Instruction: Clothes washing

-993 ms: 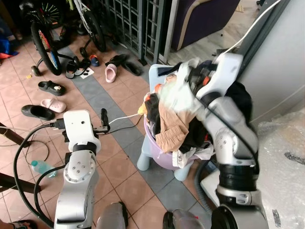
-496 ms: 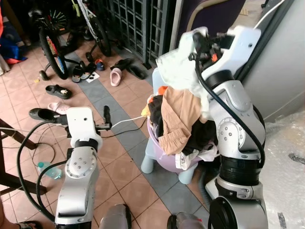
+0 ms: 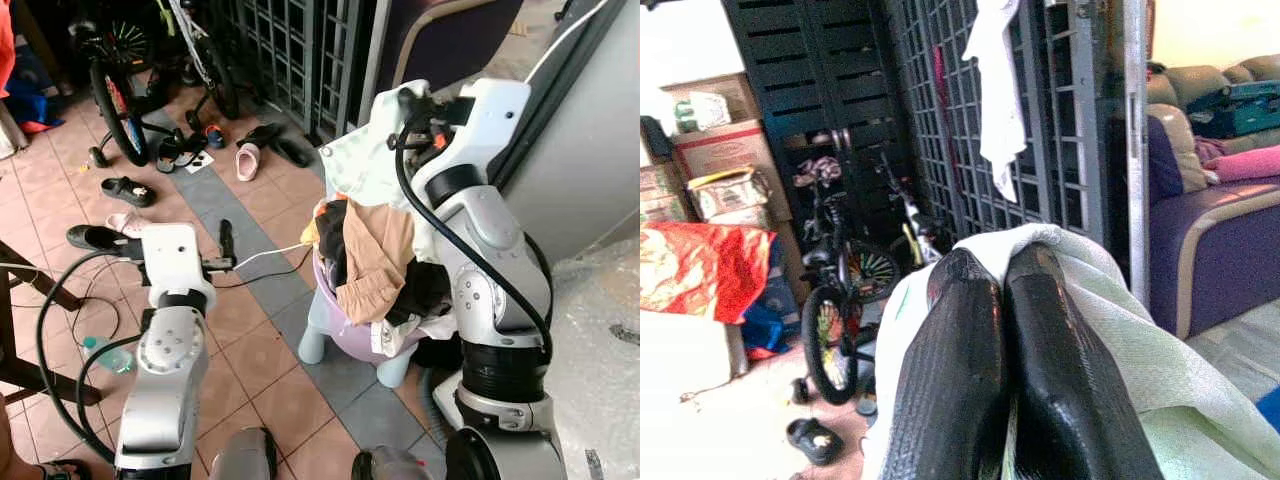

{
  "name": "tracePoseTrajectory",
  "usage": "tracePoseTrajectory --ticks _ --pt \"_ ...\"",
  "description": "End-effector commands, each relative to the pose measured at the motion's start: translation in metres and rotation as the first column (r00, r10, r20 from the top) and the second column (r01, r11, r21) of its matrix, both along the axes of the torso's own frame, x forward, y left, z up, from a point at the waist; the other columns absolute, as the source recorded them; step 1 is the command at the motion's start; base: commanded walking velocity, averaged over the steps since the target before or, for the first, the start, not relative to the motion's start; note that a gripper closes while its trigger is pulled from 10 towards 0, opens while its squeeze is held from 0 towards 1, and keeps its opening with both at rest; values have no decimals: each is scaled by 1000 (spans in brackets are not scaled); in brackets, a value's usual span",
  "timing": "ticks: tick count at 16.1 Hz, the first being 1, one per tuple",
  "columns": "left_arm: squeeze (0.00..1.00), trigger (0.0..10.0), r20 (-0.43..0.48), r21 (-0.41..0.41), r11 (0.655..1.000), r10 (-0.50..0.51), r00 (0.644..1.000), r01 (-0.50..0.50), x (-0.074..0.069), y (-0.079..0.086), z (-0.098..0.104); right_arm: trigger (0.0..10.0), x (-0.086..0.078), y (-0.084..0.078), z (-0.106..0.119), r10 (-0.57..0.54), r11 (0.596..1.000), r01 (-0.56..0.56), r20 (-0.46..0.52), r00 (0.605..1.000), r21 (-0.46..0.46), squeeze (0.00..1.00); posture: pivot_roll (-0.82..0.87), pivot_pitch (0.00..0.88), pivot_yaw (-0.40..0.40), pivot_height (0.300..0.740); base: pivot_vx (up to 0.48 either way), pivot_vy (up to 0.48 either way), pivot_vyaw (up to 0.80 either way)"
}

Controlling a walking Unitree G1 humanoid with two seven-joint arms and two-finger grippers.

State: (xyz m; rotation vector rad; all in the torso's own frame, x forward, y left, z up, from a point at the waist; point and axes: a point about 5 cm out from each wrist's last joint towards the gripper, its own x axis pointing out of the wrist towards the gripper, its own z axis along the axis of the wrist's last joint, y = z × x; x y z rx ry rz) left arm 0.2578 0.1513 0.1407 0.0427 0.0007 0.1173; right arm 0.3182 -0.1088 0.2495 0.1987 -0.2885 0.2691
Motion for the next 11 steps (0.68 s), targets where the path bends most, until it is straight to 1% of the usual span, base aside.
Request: tracePoseTrajectory --ticks 1,2,3,4,5,7,11 --pt "0 10000 -4 7 1000 -9 1000 9 2 -2 -2 3608 -4 0 3 1 1000 -1 34 999 -19 0 24 49 28 740 0 0 0" --pt "0 10000 -5 4 1000 -12 1000 12 2 -3 -2 8941 -5 0 0 -1 999 2 28 1000 -43 0 22 50 30 740 0 0 0" --pt "0 10000 -6 2 1000 -14 1000 14 2 -4 -2 10000 -5 -1 -4 -2 999 3 17 1000 -55 0 20 50 30 740 0 0 0" --pt "0 10000 -9 0 1000 -17 1000 17 2 -4 -3 10000 -6 -2 -11 -10 998 9 -8 1000 -68 0 20 50 30 740 0 0 0" --pt "0 10000 -9 0 1000 -17 1000 17 2 -4 -3 10000 -6 -2 -11 -10 998 9 -8 1000 -68 0 20 50 30 740 0 0 0" --pt "0 10000 -9 -1 1000 -21 1000 21 2 -5 -3 10000 -7 -5 -21 -24 996 21 -38 999 -81 0 16 55 32 740 0 0 0" --pt "0 10000 -8 3 1000 -12 1000 12 1 -3 -3 10000 -5 -3 -22 -23 995 20 -39 999 -93 0 25 58 24 740 0 0 0"
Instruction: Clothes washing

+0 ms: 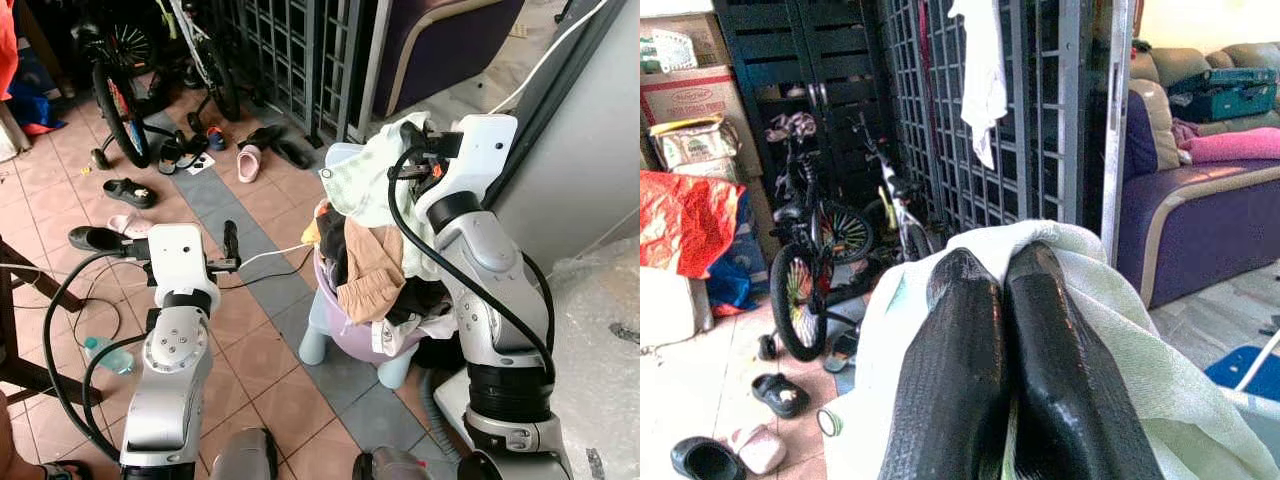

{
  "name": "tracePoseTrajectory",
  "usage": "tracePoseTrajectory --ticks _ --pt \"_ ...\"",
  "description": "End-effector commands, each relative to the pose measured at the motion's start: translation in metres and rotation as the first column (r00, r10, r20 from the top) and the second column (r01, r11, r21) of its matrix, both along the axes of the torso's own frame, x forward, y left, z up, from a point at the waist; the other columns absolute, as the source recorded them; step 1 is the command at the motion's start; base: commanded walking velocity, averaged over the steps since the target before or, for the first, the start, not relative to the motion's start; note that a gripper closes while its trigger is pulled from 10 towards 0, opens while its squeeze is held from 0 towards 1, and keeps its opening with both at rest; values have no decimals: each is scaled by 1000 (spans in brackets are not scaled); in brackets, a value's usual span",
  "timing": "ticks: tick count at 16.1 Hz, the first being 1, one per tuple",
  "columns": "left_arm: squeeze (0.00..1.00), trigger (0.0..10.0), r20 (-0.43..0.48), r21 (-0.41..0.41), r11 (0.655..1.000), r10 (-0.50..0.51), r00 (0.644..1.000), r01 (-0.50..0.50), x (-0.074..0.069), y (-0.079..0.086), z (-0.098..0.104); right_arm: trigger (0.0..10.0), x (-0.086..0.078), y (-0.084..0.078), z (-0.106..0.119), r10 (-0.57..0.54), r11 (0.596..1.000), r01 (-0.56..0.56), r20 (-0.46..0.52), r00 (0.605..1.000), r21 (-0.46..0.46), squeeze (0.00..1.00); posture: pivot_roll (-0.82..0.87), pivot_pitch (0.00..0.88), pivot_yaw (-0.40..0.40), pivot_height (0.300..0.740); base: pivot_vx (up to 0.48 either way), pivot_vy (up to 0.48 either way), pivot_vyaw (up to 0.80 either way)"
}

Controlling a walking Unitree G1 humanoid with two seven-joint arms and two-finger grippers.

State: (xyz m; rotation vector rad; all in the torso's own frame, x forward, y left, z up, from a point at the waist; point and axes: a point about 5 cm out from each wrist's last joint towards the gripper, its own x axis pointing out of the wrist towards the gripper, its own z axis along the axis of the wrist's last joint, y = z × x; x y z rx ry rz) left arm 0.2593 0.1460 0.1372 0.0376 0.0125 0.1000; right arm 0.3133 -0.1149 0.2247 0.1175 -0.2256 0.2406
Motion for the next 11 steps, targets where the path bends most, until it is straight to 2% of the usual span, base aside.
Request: tracePoseTrajectory --ticks 1,3,11 --pt "0 10000 4 9 1000 6 1000 -6 0 2 0 10000 1 3 2 14 1000 -14 15 1000 -10 0 25 58 24 740 0 0 0" --pt "0 10000 4 12 1000 9 1000 -9 -1 2 0 10000 1 3 0 12 1000 -12 6 1000 -19 0 25 59 23 740 0 0 -309" --pt "0 10000 6 13 1000 13 1000 -13 0 2 0 10000 -7 -3 -24 -6 998 3 -53 999 -59 0 20 65 27 740 0 0 -729"
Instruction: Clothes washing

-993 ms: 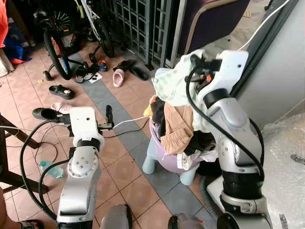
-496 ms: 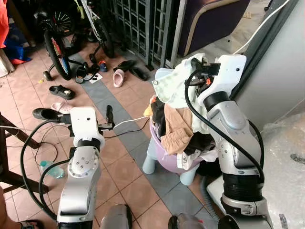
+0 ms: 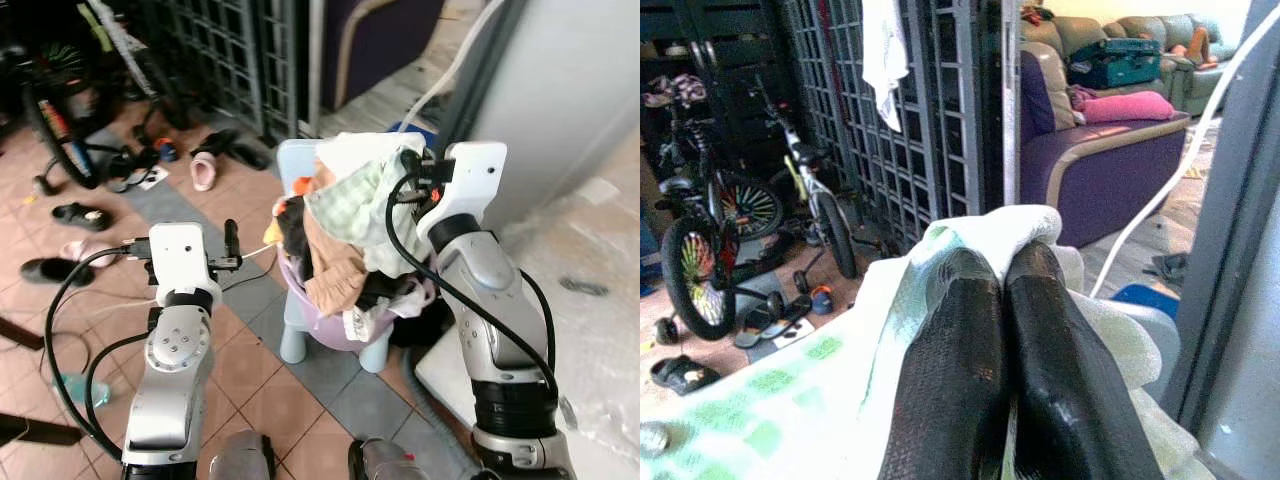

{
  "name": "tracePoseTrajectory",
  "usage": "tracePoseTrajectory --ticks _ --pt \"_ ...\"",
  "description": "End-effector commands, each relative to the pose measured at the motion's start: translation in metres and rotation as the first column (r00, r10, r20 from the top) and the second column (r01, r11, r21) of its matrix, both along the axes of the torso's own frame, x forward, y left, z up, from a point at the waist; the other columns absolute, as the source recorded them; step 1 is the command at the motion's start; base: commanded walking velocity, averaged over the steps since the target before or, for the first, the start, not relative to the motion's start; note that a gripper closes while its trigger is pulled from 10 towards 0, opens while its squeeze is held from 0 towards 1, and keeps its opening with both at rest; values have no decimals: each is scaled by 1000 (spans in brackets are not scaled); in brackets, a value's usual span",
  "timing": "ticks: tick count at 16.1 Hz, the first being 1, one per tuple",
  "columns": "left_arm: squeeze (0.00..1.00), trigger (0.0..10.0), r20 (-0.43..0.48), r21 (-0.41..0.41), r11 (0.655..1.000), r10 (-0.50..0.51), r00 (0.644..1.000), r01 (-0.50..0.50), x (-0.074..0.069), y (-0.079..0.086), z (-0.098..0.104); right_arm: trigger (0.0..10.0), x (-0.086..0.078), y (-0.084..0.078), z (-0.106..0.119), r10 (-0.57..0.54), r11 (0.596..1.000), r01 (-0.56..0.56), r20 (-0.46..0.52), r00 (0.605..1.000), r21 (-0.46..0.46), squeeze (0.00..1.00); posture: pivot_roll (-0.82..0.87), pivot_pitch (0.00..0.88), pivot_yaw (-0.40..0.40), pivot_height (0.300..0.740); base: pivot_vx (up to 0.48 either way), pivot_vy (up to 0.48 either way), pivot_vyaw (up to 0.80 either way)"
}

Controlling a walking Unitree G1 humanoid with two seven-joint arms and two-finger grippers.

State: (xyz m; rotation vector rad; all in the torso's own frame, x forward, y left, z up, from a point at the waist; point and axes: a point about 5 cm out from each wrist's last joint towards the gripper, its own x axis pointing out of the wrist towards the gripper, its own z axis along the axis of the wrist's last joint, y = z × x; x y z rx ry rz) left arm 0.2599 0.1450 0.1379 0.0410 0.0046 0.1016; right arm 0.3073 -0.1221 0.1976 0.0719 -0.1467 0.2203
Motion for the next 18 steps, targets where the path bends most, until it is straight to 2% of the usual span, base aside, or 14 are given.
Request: tracePoseTrajectory --ticks 1,8,11,16,18 --pt "0 10000 -2 10 1000 11 1000 -11 0 3 0 10000 -1 4 3 17 1000 -17 20 1000 -8 0 20 65 27 740 -240 0 -569" --pt "0 10000 -2 15 1000 8 1000 -8 -1 4 0 10000 1 3 2 7 1000 -7 24 1000 -12 0 25 69 27 740 -267 0 -429" --pt "0 10000 0 16 1000 7 1000 -7 0 3 0 10000 2 2 2 4 1000 -3 26 1000 -16 0 22 70 26 740 -86 0 0" --pt "0 10000 31 -4 999 -49 998 49 1 6 5 10000 6 2 3 -11 1000 12 30 999 -24 0 30 77 34 740 0 0 -746" --pt "0 10000 42 0 999 -42 998 42 4 7 10 10000 8 1 8 -35 999 37 55 998 -37 0 24 90 37 740 0 0 -800"
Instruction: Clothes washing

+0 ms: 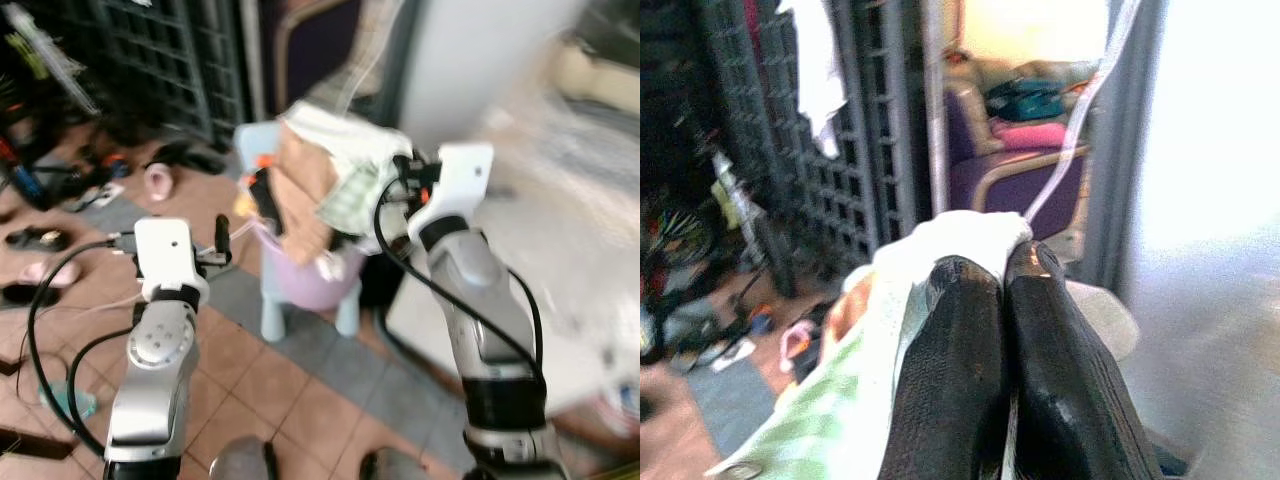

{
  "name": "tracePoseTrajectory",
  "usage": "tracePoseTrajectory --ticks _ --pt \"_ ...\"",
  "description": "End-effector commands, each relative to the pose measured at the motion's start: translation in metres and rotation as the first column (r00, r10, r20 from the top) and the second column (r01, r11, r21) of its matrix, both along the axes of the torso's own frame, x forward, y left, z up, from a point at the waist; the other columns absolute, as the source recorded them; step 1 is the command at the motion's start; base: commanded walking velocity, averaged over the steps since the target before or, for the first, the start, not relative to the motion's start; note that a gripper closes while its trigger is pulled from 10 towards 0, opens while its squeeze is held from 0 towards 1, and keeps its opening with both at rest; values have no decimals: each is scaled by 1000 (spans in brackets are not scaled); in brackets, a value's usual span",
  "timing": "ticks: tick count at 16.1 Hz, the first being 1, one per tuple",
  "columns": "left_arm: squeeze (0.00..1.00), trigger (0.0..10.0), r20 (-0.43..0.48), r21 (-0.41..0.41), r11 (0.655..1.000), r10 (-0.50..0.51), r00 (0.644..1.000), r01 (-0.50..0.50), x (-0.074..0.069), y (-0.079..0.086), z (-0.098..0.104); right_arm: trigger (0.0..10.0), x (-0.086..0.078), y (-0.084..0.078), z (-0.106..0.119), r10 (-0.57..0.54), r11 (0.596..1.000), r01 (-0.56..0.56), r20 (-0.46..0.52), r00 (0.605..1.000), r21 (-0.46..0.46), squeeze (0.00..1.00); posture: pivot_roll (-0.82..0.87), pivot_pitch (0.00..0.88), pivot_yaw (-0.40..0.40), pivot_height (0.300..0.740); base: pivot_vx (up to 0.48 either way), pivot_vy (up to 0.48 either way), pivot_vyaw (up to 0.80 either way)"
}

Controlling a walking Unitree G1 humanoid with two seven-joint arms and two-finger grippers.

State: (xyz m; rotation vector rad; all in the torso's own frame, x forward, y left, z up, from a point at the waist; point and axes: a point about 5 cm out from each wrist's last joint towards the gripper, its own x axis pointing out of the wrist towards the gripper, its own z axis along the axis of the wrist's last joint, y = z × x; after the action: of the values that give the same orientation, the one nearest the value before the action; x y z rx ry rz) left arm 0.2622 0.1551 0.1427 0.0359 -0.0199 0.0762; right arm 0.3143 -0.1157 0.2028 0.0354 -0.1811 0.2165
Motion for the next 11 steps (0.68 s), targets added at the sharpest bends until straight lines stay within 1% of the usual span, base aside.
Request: tracePoseTrajectory --ticks 1,3,6,8,10,11 --pt "0 10000 26 3 1000 -17 1000 17 2 -4 8 10000 3 -8 7 -52 999 52 37 998 -15 0 20 94 38 740 0 0 -800" --pt "0 10000 26 1 1000 -24 999 24 -1 -7 9 10000 5 -14 13 -84 996 85 55 995 -22 0 17 104 35 740 0 0 -800" --pt "0 10000 4 -5 1000 -22 1000 22 -4 -9 3 10000 6 -16 12 -94 995 96 52 994 -29 0 14 99 31 740 0 0 -800" --pt "0 10000 5 -10 1000 -25 1000 25 -4 -11 3 10000 6 -17 13 -100 994 102 59 993 -36 0 14 95 27 740 0 0 -800" --pt "0 10000 0 -12 1000 -24 1000 24 -5 -9 0 10000 5 -21 10 -109 993 112 56 992 -47 0 10 81 27 740 0 0 -800" --pt "0 10000 -2 -16 999 -39 999 39 -6 -9 -2 10000 2 -26 4 -124 990 126 38 991 -57 0 10 81 27 740 0 -262 -800"
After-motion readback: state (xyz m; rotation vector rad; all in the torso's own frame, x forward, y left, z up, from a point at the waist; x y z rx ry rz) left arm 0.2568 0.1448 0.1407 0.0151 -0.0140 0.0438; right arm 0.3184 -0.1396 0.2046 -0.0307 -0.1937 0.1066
